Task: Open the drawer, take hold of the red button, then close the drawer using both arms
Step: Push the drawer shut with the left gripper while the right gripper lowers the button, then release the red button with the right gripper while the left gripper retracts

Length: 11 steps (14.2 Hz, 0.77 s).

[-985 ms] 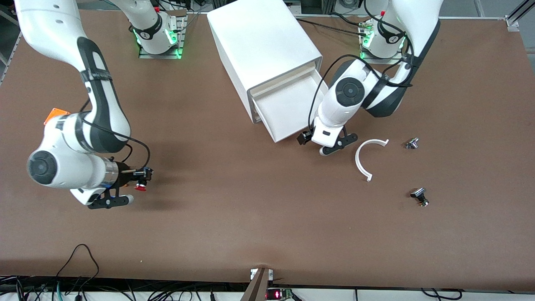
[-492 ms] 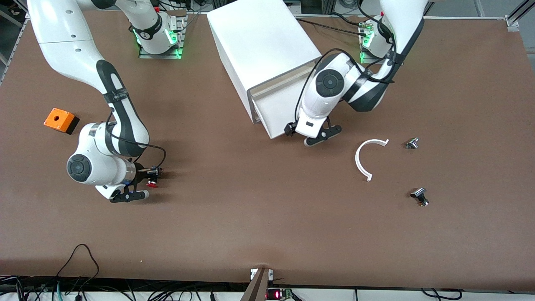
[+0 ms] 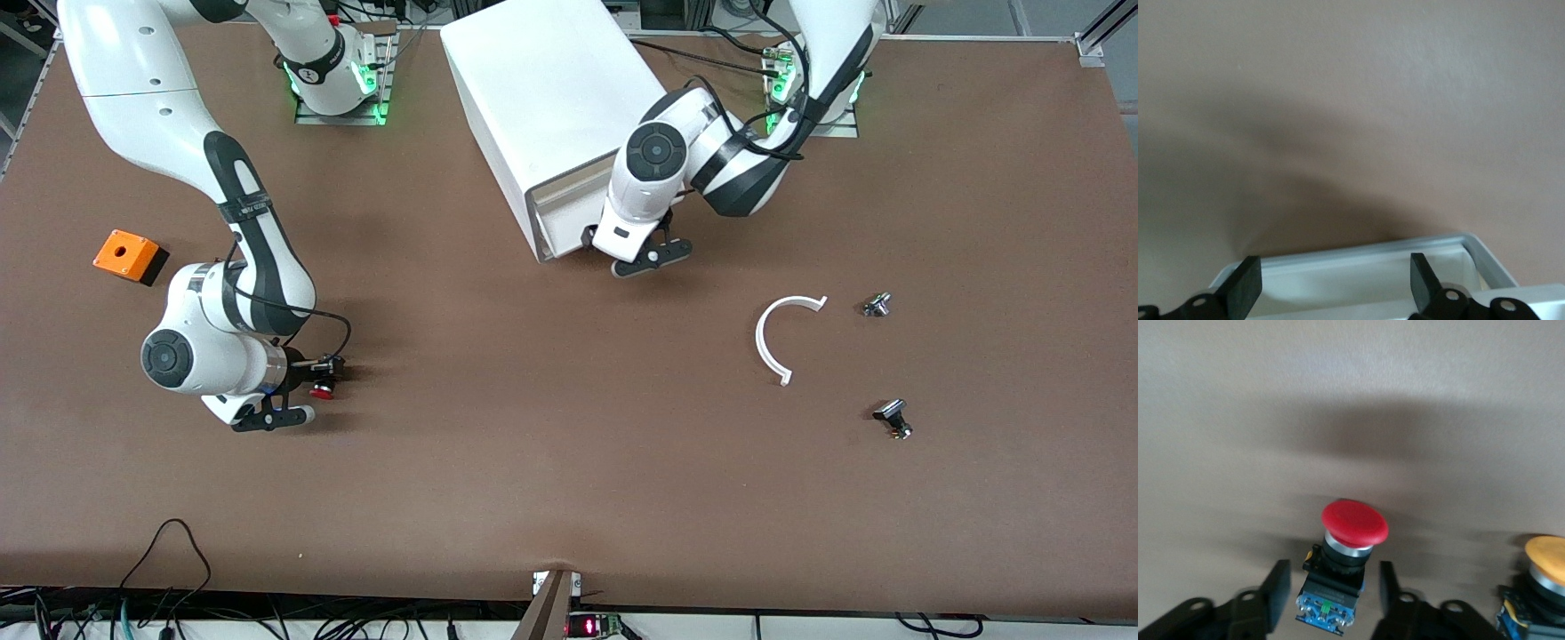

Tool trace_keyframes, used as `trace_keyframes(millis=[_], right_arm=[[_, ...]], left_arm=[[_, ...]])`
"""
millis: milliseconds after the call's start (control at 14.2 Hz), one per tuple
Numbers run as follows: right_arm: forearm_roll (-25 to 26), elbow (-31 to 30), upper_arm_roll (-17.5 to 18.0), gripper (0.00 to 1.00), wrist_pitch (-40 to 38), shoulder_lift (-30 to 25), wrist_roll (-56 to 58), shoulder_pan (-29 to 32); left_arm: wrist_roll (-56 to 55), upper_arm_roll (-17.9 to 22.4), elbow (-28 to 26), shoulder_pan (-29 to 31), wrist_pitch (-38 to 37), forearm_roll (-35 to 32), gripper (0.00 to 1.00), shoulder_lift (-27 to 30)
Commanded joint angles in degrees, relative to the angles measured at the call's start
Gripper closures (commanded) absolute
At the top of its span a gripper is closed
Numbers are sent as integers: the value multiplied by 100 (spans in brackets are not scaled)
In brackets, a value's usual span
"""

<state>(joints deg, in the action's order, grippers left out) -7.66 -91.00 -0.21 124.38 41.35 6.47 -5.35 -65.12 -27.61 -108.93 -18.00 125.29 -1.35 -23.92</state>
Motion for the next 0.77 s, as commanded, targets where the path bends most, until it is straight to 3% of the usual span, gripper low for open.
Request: trace_keyframes(millis=[0, 281, 563, 704], right_arm=[[10, 38, 30, 0, -124, -293, 21, 43], [97, 47, -93, 0, -265, -828, -14, 43], [1027, 117, -75, 0, -782, -1496, -504, -62], [1126, 161, -58, 0, -1125, -1830, -550, -71]], left_arm=[[-62, -139, -84, 7, -92, 47, 2, 106], [-62, -315, -84, -36, -294, 82, 2, 98], [-71, -315, -84, -159, -321, 100, 2, 71], [-71, -315, -84, -221, -321, 318, 2, 63]])
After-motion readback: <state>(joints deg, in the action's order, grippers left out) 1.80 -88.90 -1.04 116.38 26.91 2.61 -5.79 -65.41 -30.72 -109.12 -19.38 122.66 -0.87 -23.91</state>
